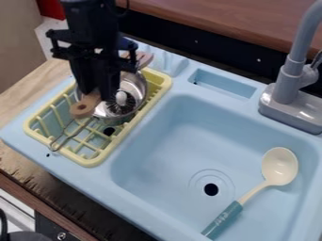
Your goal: Put the wooden spatula in the left side of the sink
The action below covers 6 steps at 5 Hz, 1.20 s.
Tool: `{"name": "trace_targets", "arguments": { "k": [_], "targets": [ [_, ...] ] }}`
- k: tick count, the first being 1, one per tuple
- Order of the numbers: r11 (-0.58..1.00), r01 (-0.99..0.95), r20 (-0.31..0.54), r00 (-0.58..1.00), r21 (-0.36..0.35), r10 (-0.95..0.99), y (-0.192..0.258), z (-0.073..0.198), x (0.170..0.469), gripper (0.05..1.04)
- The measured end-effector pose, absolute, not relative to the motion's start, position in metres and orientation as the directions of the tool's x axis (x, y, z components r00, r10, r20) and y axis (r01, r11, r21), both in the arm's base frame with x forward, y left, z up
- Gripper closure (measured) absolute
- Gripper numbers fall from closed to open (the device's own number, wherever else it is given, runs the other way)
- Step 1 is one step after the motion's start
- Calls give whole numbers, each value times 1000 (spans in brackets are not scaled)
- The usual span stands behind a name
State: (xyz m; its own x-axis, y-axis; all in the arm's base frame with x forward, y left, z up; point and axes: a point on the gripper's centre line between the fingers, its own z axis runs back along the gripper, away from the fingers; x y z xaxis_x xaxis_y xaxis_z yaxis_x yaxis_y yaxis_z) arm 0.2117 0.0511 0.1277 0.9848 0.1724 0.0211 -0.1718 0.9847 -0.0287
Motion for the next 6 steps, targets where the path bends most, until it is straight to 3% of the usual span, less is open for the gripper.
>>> {"name": "trace_targets", "arguments": {
  "k": [2, 4, 6],
  "targets": [
    [982, -182, 63, 981, -48, 185, 17, 132, 218, 820],
    [1000, -14, 134, 991, 11, 12, -17, 101, 216, 820],
    [992, 120, 207, 971, 25, -123, -30, 76, 211, 820]
  ]
}}
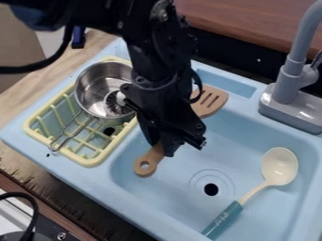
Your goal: Put the wooden spatula in the left side of the sink
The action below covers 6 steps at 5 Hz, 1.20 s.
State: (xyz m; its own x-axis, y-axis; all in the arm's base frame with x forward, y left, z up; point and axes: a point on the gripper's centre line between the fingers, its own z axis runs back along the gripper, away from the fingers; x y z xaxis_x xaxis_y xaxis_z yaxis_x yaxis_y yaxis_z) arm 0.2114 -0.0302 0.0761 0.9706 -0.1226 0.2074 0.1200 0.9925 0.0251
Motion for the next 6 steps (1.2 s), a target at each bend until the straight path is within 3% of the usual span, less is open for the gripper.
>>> {"name": "trace_targets", "arguments": {
  "k": [3, 6],
  "targets": [
    [995, 97, 189, 977, 31, -101, -38, 34, 212, 820],
    [996, 67, 165, 984, 50, -75, -21, 14, 213, 820]
  ]
}}
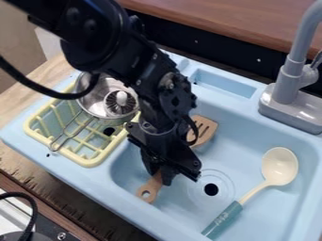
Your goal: Put the wooden spatula in the left side of the sink
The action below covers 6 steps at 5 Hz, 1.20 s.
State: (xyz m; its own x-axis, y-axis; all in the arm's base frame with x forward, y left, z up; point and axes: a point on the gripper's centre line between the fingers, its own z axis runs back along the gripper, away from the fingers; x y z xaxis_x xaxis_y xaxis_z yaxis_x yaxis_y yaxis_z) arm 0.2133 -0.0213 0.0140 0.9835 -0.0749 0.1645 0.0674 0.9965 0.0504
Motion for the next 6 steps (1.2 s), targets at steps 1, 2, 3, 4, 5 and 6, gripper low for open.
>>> {"name": "trace_targets", "arguments": {
  "k": [1, 2, 3, 4, 5, 6],
  "targets": [
    [997, 55, 131, 990, 50, -61, -19, 13, 211, 820],
    [998, 45, 88, 995, 54, -49, -16, 14, 212, 787],
    [999, 43, 43, 998, 14, -43, -13, 23, 218, 513],
    [1000, 30, 26, 999, -7, -30, -9, 29, 215, 232],
    [999, 35, 53, 998, -29, -33, -9, 45, 217, 78],
    [998, 41, 80, 996, -51, -37, -12, 62, 217, 83]
  ]
}}
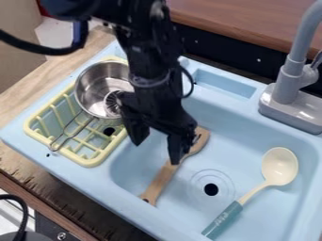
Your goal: Put the wooden spatula in the left side of the sink
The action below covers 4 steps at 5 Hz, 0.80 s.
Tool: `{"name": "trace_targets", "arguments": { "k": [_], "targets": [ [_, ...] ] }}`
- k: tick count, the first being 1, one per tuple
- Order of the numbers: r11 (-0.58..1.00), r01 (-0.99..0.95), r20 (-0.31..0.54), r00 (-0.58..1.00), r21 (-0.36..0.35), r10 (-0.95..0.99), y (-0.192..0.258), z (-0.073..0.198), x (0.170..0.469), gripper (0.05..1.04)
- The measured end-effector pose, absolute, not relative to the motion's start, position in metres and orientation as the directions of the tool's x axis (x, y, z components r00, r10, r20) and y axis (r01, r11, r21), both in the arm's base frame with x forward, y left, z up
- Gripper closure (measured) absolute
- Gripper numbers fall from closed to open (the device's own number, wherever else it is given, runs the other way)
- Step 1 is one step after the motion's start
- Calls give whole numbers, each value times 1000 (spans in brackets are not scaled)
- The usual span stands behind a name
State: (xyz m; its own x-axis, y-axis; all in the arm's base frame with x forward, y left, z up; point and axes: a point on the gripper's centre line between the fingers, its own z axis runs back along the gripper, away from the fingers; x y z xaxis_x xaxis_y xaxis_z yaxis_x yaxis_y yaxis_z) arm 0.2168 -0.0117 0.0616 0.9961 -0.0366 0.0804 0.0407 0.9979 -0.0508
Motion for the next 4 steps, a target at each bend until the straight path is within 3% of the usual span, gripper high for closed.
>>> {"name": "trace_targets", "arguments": {
  "k": [4],
  "targets": [
    [988, 135, 148, 981, -71, -124, -68, 88, 241, 84]
  ]
}}
